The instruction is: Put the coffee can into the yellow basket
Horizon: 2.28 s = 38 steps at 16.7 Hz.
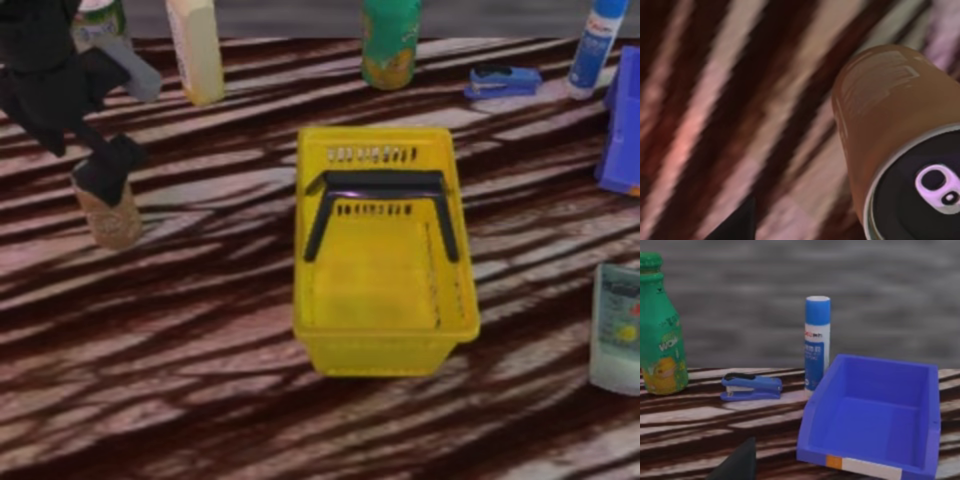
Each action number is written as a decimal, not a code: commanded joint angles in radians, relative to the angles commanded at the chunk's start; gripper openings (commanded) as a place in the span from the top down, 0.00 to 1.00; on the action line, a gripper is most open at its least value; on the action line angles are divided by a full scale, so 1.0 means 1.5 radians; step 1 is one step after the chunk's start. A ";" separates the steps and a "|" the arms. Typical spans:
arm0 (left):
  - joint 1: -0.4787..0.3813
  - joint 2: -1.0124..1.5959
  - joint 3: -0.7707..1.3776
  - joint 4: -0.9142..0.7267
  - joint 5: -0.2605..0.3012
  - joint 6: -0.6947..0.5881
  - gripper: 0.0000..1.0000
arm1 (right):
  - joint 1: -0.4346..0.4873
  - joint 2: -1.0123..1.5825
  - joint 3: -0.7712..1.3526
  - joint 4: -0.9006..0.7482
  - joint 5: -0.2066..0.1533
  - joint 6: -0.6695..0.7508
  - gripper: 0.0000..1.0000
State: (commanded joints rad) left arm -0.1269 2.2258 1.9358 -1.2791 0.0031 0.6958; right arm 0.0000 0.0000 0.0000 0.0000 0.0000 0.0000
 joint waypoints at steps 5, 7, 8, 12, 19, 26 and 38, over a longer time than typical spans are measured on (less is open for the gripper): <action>0.004 0.000 -0.001 0.001 0.000 0.000 0.00 | 0.000 0.000 0.000 0.000 0.000 0.000 0.00; 0.002 0.002 -0.012 0.013 0.000 0.001 0.00 | 0.000 0.000 0.000 0.000 0.000 0.000 0.00; 0.001 0.004 -0.025 0.028 0.000 0.002 0.00 | 0.000 0.000 0.000 0.000 0.000 0.000 0.00; 0.001 0.018 -0.087 0.106 0.000 0.001 0.00 | 0.000 0.000 0.000 0.000 0.000 0.000 0.00; 0.001 0.021 -0.098 0.119 0.000 0.001 0.15 | 0.000 0.000 0.000 0.000 0.000 0.000 0.00; 0.001 0.021 -0.098 0.119 0.000 0.001 0.68 | 0.000 0.000 0.000 0.000 0.000 0.000 0.00; 0.001 0.021 -0.098 0.119 0.000 0.001 1.00 | 0.000 0.000 0.000 0.000 0.000 0.000 0.00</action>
State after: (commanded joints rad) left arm -0.1259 2.2580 1.7884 -1.1005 0.0034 0.6978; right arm 0.0000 0.0000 0.0000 0.0000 0.0000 0.0000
